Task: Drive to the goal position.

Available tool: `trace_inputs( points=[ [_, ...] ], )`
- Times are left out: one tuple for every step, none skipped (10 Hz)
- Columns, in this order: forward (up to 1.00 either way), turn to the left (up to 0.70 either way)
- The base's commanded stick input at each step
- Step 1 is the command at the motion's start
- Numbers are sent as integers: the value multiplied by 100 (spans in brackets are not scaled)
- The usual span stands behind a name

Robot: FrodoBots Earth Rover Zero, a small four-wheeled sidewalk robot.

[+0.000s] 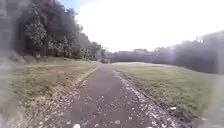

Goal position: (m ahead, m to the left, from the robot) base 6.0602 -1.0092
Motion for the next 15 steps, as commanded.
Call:
trace_inputs(
  points=[
    [70, 0],
    [70, 0],
    [70, 0],
    [70, 0],
    [70, 0],
    [70, 0],
    [70, 0],
    [70, 0],
    [70, 0],
    [70, 0],
    [70, 0],
    [70, 0],
    [70, 0],
    [70, 0],
    [70, 0]
  ],
)
